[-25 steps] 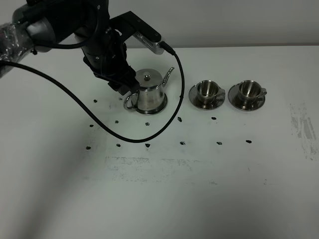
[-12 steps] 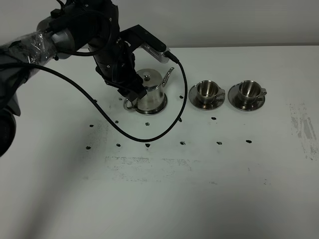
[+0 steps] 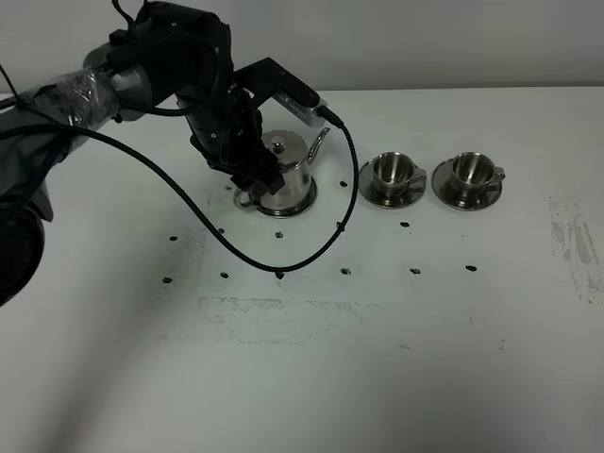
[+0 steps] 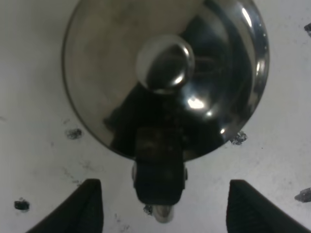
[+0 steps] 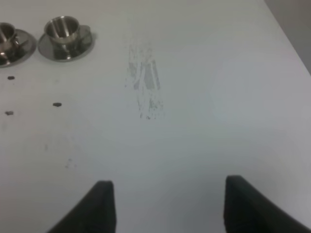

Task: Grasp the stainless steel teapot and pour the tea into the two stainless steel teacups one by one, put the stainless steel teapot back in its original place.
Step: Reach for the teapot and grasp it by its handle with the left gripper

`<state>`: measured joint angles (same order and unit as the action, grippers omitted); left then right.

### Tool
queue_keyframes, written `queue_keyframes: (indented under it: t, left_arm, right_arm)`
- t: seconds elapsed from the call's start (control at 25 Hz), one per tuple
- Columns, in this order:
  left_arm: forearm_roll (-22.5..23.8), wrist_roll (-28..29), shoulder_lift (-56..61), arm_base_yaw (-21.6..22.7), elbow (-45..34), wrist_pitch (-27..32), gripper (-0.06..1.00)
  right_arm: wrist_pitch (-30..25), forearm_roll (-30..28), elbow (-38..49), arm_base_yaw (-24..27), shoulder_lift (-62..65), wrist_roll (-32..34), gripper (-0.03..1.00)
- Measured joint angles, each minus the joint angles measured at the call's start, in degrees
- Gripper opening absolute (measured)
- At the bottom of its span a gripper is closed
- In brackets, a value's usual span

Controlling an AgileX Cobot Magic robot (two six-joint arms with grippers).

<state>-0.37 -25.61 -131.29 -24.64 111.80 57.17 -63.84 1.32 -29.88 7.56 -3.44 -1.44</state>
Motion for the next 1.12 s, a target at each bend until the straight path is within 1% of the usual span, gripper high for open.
queue_keyframes:
  t: [0.2,0.6,0.84,1.12]
  left_arm:
    - [0.0,0.0,-1.04,0.0,0.0,-0.04,0.53]
    - [-0.18,0.0,-2.23,0.0,0.0,-2.34,0.53]
    - [-1.69,0.0,-2.23,0.0,0.0,-2.35,0.53]
    - [-1.7,0.0,-2.23,0.0,0.0,-1.98,0.51]
  right_arm:
    - [0.0,0.0,0.0,0.0,0.0,0.0,0.48]
    - [0.0,0.0,0.0,0.0,0.0,0.0,0.48]
    - [0.05,0.0,0.0,0.0,0.0,0.0,0.48]
    - [-0.01,0.0,0.0,0.0,0.0,0.0,0.48]
